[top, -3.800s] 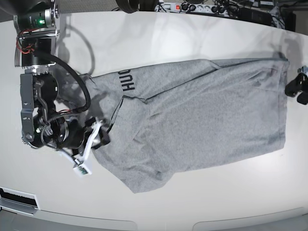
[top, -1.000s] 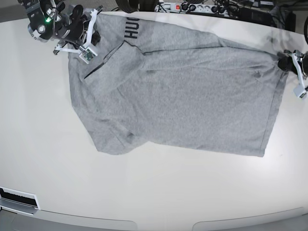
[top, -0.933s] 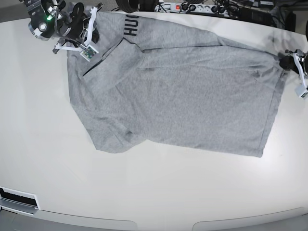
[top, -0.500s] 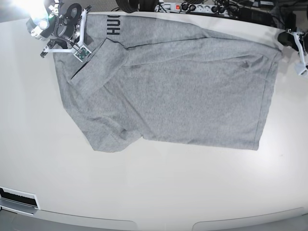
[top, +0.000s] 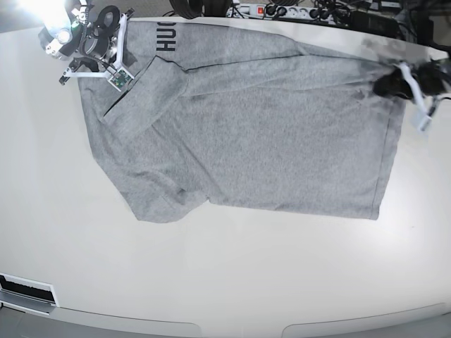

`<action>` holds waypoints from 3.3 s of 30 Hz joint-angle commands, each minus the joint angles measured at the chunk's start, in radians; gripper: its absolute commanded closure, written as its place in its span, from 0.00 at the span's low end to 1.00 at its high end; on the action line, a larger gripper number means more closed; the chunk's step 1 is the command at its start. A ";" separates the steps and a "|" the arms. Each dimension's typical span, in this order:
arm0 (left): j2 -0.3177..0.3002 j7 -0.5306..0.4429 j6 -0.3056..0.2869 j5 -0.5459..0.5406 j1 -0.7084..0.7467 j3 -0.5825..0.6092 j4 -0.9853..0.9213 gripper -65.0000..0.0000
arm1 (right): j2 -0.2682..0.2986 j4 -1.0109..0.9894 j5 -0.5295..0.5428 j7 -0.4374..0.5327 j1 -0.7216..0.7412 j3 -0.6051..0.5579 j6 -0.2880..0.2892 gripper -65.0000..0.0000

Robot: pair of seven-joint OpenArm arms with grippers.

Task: Layout the t-shirt on the table in an organized manner, then fold the t-shirt properly
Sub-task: 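Drag the held edges with both grippers to straighten the shirt, then release the shirt and move both grippers to its hem corners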

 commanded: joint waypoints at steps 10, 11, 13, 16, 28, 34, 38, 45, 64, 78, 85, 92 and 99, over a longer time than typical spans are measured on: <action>0.024 -0.080 0.099 0.198 0.019 0.095 -0.066 1.00 | 0.012 0.003 -0.013 -0.023 0.003 0.005 -0.007 1.00; 0.023 -0.082 0.099 0.198 0.032 0.095 -0.066 1.00 | 0.012 0.003 -0.013 -0.023 0.011 0.005 -0.007 1.00; 0.022 -0.083 0.099 0.198 0.059 0.095 -0.066 1.00 | 0.013 0.003 -0.013 -0.023 0.014 0.005 -0.003 1.00; 0.021 -0.083 0.099 0.198 0.109 0.095 -0.065 1.00 | 0.012 0.003 -0.013 -0.023 0.019 0.005 0.014 1.00; -0.037 -0.063 0.100 0.221 0.155 0.092 -0.045 1.00 | 0.013 0.003 -0.013 -0.161 0.019 0.005 0.053 1.00; -0.080 -0.016 0.099 0.217 0.155 0.089 -0.027 1.00 | 0.012 0.003 -0.016 -0.157 0.019 0.005 0.034 1.00; -0.127 -0.032 0.100 0.210 0.154 0.086 0.008 1.00 | 0.012 0.003 -0.016 -0.158 0.032 0.005 0.030 1.00; -0.170 -0.005 0.100 0.140 0.148 0.029 0.101 1.00 | 0.013 0.022 -0.017 -0.222 0.087 0.005 -0.019 0.77; -0.142 -0.027 0.063 -0.141 -0.341 -0.171 -0.314 0.46 | 0.013 0.304 -0.013 -0.129 0.105 0.019 -0.064 0.77; 0.058 -0.393 0.074 0.182 -0.713 0.104 -0.911 0.47 | 0.012 0.304 -0.013 -0.131 0.103 0.019 -0.064 0.77; 0.140 -0.492 0.099 0.240 -0.740 0.108 -0.910 0.47 | 0.012 0.304 -0.013 -0.148 0.097 0.019 -0.064 0.77; 0.196 -0.485 0.089 0.257 -0.794 0.109 -0.910 0.48 | 0.012 0.304 -0.013 -0.120 0.097 0.019 -0.106 0.77; 0.220 -0.409 0.042 0.227 -0.801 0.148 -0.910 0.66 | 0.012 0.301 -0.020 -0.030 0.102 0.019 -0.112 0.77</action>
